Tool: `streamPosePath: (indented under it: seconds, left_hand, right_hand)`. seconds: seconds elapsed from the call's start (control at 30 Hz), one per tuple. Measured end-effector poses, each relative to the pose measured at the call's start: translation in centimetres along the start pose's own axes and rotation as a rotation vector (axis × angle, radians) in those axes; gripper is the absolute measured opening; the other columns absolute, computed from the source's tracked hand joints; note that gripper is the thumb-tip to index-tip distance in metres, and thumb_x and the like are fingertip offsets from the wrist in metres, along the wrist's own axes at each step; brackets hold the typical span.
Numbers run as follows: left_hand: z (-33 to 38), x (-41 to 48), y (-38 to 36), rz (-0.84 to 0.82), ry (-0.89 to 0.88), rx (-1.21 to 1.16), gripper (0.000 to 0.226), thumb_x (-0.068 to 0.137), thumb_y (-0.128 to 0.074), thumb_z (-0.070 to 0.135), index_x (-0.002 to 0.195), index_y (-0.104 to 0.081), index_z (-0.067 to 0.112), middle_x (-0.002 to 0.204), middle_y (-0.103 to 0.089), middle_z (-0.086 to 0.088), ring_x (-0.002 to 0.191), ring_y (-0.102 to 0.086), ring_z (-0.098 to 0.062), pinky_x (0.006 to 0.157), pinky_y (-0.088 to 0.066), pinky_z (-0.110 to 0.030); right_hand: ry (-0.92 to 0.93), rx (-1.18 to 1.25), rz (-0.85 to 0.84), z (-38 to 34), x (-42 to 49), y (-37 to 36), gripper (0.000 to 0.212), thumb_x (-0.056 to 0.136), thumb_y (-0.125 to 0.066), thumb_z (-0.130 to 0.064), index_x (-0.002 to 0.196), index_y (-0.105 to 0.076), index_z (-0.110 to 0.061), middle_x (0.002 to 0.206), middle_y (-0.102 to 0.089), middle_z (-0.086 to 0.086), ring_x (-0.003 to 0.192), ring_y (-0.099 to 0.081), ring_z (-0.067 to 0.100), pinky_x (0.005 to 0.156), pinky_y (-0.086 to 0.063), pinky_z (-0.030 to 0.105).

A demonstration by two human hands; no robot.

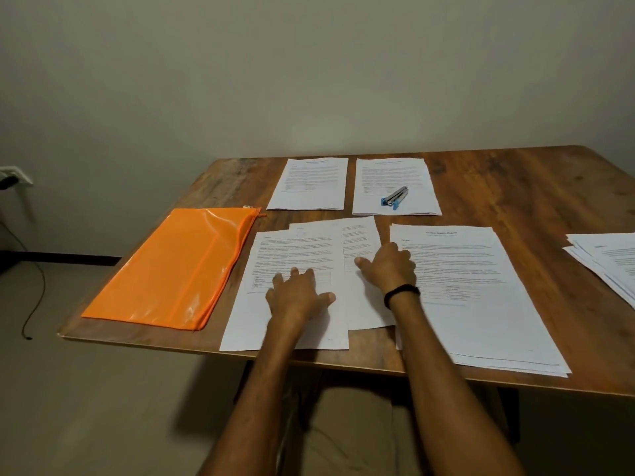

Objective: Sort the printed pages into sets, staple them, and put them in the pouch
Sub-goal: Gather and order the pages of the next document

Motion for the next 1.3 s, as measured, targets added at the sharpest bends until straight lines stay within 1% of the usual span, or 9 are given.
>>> streamPosePath:
  seconds: [0.13, 0.23, 0.47, 0.67, 0.73, 0.87, 1.03, 1.17, 1.3]
  left_hand:
    - [-0.2, -0.5, -0.2, -0.046, 0.022, -0.020, 0.080, 0.089, -0.055, 0.067, 0.154, -0.023, 0.034, 0.167, -0.010, -0.007, 0.151, -0.005, -0.046, 0.117, -0.013, -0.067]
    - [-0.3, -0.7, -0.1, -0.073, 0.020, 0.005, 0.080, 0.090, -0.052, 0.068, 0.155, -0.019, 0.037, 0.168, -0.005, -0.008, 0.150, -0.005, -0.048, 0.117, -0.014, -0.066]
    - [-0.3, -1.3, 0.7, -0.087, 0.028, 0.007, 0.080, 0.089, -0.051, 0.070, 0.156, -0.018, 0.040, 0.167, -0.006, -0.010, 0.148, -0.008, -0.049, 0.115, -0.016, -0.065]
    - [-0.4, -1.5, 1.6, -0.097, -0.007, -0.023, 0.075, 0.092, -0.056, 0.061, 0.155, -0.024, 0.036, 0.166, -0.013, -0.007, 0.150, -0.010, -0.045, 0.117, -0.013, -0.064]
    - [-1.3, -1.3, 1.9, -0.072, -0.021, -0.107, 0.068, 0.094, -0.058, 0.054, 0.153, -0.032, 0.032, 0.163, -0.025, -0.005, 0.149, -0.018, -0.039, 0.118, -0.017, -0.060]
    - [-4.3, -0.6, 3.3, 0.121, 0.009, -0.654, 0.046, 0.098, -0.061, 0.026, 0.142, -0.055, 0.015, 0.146, -0.053, -0.010, 0.131, -0.052, -0.029, 0.110, -0.042, -0.045]
    - [-10.1, -0.5, 4.8, 0.384, 0.255, -1.145, 0.025, 0.094, -0.063, 0.022, 0.104, -0.073, 0.002, 0.079, -0.070, -0.005, 0.064, -0.057, -0.015, 0.061, -0.045, -0.027]
    - [-10.8, -0.2, 4.4, 0.337, 0.263, -0.967, 0.052, 0.092, -0.055, 0.056, 0.078, -0.070, 0.008, 0.073, -0.069, -0.011, 0.070, -0.063, -0.025, 0.066, -0.051, -0.037]
    - [-9.2, -1.0, 4.9, 0.333, 0.250, -0.764, 0.048, 0.106, -0.040, 0.040, 0.081, -0.065, 0.006, 0.088, -0.067, -0.015, 0.083, -0.060, -0.030, 0.075, -0.044, -0.034]
  right_hand:
    - [0.037, 0.213, -0.098, -0.7, 0.3, -1.4, 0.052, 0.089, -0.073, -0.039, 0.129, -0.058, -0.009, 0.130, -0.062, 0.007, 0.118, -0.060, 0.034, 0.094, -0.048, 0.036]
    - [0.033, 0.452, -0.107, 0.2, 1.3, -2.2, 0.048, 0.078, -0.077, -0.044, 0.112, -0.069, -0.013, 0.115, -0.072, 0.005, 0.100, -0.069, 0.028, 0.091, -0.057, 0.046]
    - [0.196, 0.327, 0.368, -1.1, -0.3, 4.5, 0.016, 0.084, -0.075, -0.020, 0.096, -0.067, -0.012, 0.090, -0.066, 0.000, 0.079, -0.060, 0.022, 0.067, -0.042, 0.028]
    - [0.325, 0.669, 0.726, -2.7, -3.1, 11.7, 0.025, 0.087, -0.075, -0.025, 0.099, -0.061, -0.009, 0.094, -0.063, -0.007, 0.079, -0.061, 0.008, 0.064, -0.051, 0.017]
    - [0.333, 0.809, 0.732, -2.7, -3.3, 12.8, 0.031, 0.084, -0.077, -0.028, 0.101, -0.059, -0.010, 0.101, -0.066, -0.006, 0.084, -0.065, 0.005, 0.065, -0.053, 0.010]
    - [0.266, 1.064, 0.527, -2.0, -1.5, 10.5, 0.030, 0.078, -0.083, -0.022, 0.097, -0.061, -0.014, 0.102, -0.072, -0.003, 0.088, -0.073, 0.012, 0.072, -0.062, 0.031]
    - [0.142, 0.666, 0.237, -1.7, -0.7, 1.5, 0.039, 0.080, -0.081, -0.033, 0.107, -0.062, -0.013, 0.097, -0.069, -0.005, 0.087, -0.067, 0.016, 0.079, -0.057, 0.034]
    - [0.183, 0.316, 0.170, -1.8, -1.5, -4.7, 0.048, 0.086, -0.075, -0.037, 0.121, -0.056, -0.010, 0.111, -0.068, 0.005, 0.097, -0.068, 0.026, 0.080, -0.058, 0.039]
    - [0.219, 0.063, 0.191, -2.3, -3.1, -6.7, 0.038, 0.098, -0.060, -0.038, 0.128, -0.053, -0.016, 0.119, -0.065, 0.005, 0.098, -0.065, 0.025, 0.086, -0.056, 0.030]
Point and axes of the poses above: each hand's wrist, its own x-axis towards the middle knuckle, its own y-axis out of the back of the hand, z = x × y, the point moved 5 cm from there along x, towards the middle knuckle
